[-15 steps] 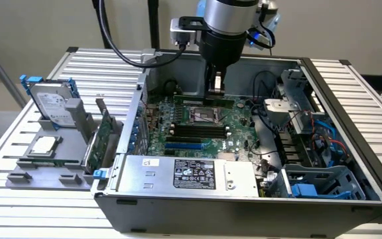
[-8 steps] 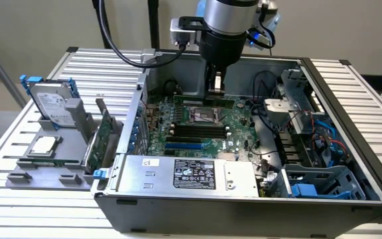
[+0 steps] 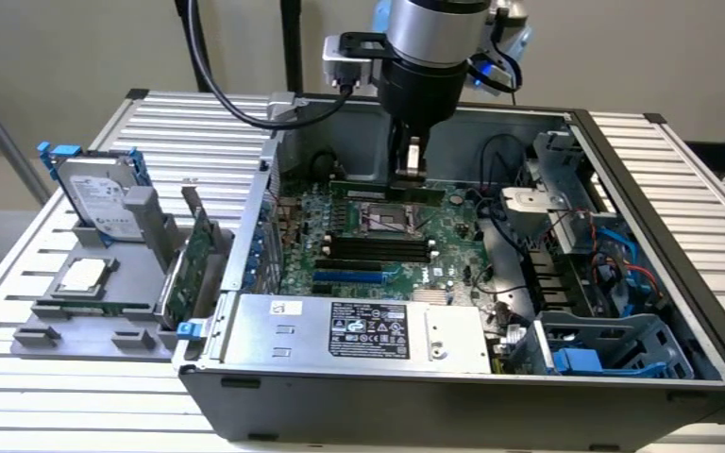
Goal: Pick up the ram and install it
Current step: 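Insert the ram into the slot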
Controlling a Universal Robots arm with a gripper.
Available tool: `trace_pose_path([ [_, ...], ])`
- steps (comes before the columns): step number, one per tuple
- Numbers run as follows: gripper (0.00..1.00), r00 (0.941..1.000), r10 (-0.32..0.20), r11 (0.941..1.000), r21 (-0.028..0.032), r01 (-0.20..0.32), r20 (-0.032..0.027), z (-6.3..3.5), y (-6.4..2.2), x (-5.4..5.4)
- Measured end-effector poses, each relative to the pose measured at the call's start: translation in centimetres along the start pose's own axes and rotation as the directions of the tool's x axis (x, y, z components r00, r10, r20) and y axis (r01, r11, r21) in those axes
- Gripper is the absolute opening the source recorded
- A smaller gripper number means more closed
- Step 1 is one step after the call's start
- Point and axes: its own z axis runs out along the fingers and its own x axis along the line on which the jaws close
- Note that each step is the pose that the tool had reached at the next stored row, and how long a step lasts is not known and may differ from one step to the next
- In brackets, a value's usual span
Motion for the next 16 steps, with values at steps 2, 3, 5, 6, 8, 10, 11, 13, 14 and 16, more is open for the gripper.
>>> trace_pose_path([
  [2,0.0,1.0,0.0,1.0,0.0013,0.0,-0.0002,0.34,0.01,0.0],
  [3,0.0,1.0,0.0,1.0,0.002,0.0,-0.0002,0.52,0.03,0.0],
  [5,0.0,1.0,-0.002,1.0,0.0025,0.002,-0.0003,0.89,0.08,-0.1],
  [6,0.0,1.0,-0.004,1.0,0.0032,0.004,-0.0005,1.08,0.13,-0.2],
  [8,0.0,0.9999,-0.012,0.9999,0.0054,0.012,-0.0008,1.47,0.21,-0.4],
  [10,0.0,0.9998,-0.019,0.9998,0.006,0.019,-0.0011,1.85,0.23,-0.6],
  [11,0.0,0.9998,-0.021,0.9998,0.0061,0.021,-0.001,2.04,0.22,-0.6],
  [13,0.0,0.9998,-0.021,0.9998,0.006,0.021,-0.0015,2.39,0.2,-0.7],
  [14,0.0,0.9998,-0.022,0.9998,0.006,0.022,-0.0014,2.58,0.19,-0.7],
  [16,0.0,0.9998,-0.021,0.9998,0.006,0.021,-0.0013,2.94,0.18,-0.6],
])
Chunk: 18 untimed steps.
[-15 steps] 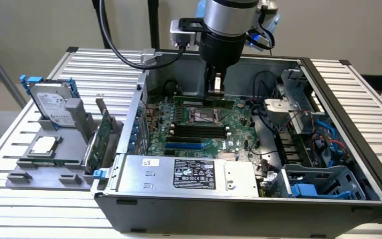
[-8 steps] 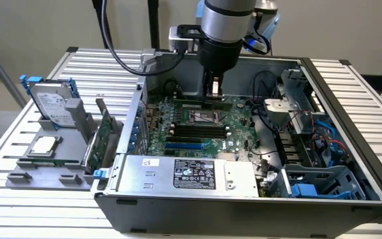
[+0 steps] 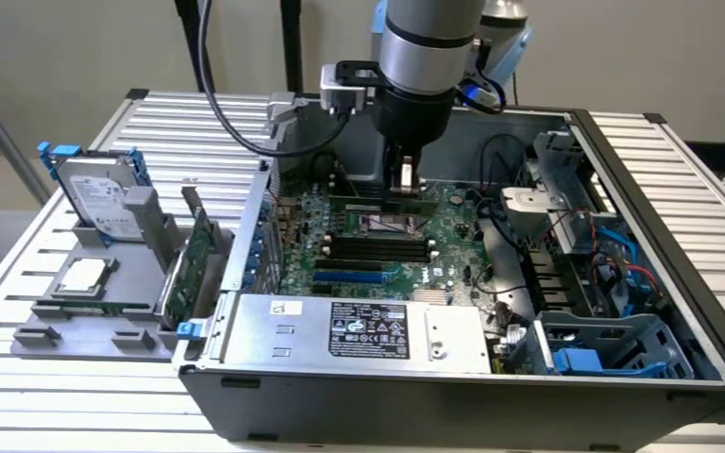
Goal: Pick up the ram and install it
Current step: 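Insert the ram into the slot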
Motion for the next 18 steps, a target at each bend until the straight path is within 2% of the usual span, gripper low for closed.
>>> trace_pose_path([
  [5,0.0,1.0,0.0,1.0,0.0014,0.0,0.0,0.9,-0.05,0.1],
  [18,0.0,1.0,0.003,0.9999,0.0096,-0.003,-0.0036,3.26,-0.22,0.2],
])
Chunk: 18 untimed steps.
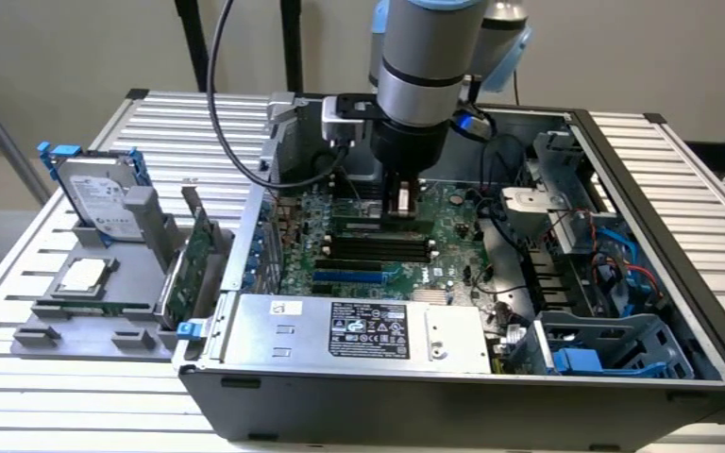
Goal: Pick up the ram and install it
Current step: 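Insert the ram into the slot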
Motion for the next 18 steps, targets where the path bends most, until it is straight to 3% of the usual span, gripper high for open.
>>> trace_pose_path([
  [11,0.0,0.9999,0.012,0.9999,0.0052,-0.012,-0.0048,1.93,-0.06,0.1],
  [18,0.0,0.9999,0.012,0.9999,0.0069,-0.012,-0.008,2.34,-0.11,0.2],
])
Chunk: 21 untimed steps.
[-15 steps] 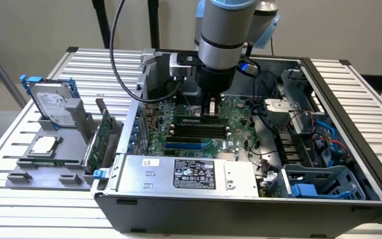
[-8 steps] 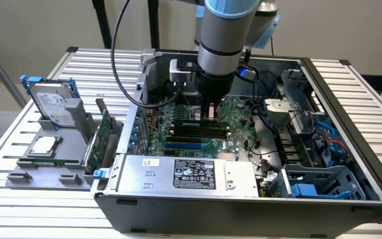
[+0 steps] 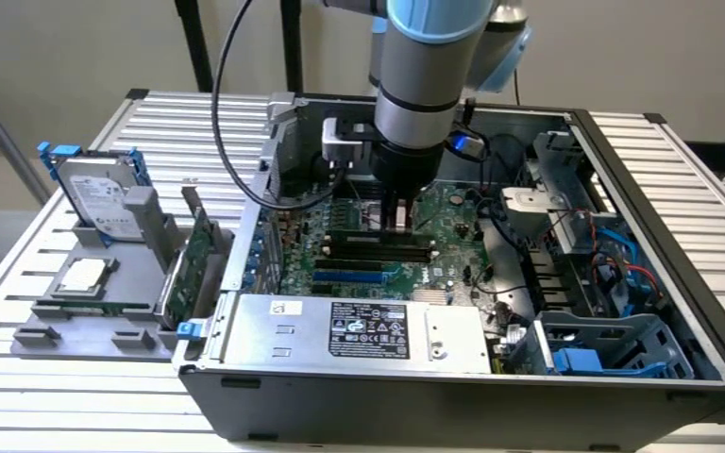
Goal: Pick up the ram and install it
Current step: 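Insert the ram into the slot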
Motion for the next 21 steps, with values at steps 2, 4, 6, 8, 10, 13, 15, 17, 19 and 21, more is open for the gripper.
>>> trace_pose_path([
  [2,0.0,1.0,0.0,1.0,0.0001,0.0,-0.0014,0.07,-0.04,0.02],
  [4,0.0,1.0,0.0,1.0,0.0002,0.0,-0.0031,0.15,-0.06,0.04],
  [6,0.0,1.0,0.0,1.0,0.0002,0.0,-0.0045,0.24,-0.07,0.06],
  [8,0.0,1.0,0.0,1.0,0.0004,0.0,-0.0057,0.35,-0.08,0.07],
  [10,0.0,1.0,0.0,1.0,0.0004,0.0,-0.0067,0.41,-0.09,0.07],
  [13,0.0,1.0,0.0,1.0,0.0007,0.0,-0.0069,0.48,-0.08,0.07],
  [15,0.0,1.0,0.0,1.0,0.0012,0.0,-0.0072,0.54,-0.09,0.07],
  [17,0.0,1.0,0.0,1.0,0.0021,0.0,-0.0079,0.6,-0.09,0.08],
  [19,0.0,1.0,0.0,1.0,0.0031,0.0,-0.0092,0.65,-0.09,0.08],
  [21,0.0,0.9999,0.0,1.0,0.0039,0.0,-0.0115,0.67,-0.09,0.08],
])
